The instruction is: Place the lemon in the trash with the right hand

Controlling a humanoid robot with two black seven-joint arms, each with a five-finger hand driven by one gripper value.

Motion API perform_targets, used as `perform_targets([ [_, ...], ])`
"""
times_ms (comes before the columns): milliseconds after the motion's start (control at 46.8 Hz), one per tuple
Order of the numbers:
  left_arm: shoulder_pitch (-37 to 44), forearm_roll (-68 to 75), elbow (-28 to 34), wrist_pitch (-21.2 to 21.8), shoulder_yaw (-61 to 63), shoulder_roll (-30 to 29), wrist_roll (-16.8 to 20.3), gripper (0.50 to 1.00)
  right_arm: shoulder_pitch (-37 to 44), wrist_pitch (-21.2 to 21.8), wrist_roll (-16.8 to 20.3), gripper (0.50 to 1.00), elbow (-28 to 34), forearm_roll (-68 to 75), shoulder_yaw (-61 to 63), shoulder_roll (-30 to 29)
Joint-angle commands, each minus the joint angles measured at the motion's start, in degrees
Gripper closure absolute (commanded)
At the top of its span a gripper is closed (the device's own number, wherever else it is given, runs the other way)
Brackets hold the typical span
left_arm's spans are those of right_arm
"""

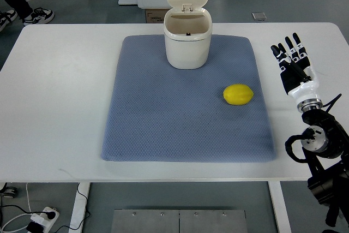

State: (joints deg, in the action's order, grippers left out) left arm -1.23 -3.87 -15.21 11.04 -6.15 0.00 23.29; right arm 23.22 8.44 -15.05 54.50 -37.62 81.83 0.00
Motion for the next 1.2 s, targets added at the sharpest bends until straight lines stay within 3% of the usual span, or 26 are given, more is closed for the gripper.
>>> perform_targets([
  [0,0.00,0.00,0.00,-0.05,0.00,0.00,0.00,0.500,0.34,0.00,0.03,0.500,-0.09,0.00,0.00,0.00],
  [1175,0.00,0.00,0.00,0.04,0.00,0.00,0.00,0.500,1.39,0.53,-0.24,0.500,-1.85,4.31,-3.87,1.05],
])
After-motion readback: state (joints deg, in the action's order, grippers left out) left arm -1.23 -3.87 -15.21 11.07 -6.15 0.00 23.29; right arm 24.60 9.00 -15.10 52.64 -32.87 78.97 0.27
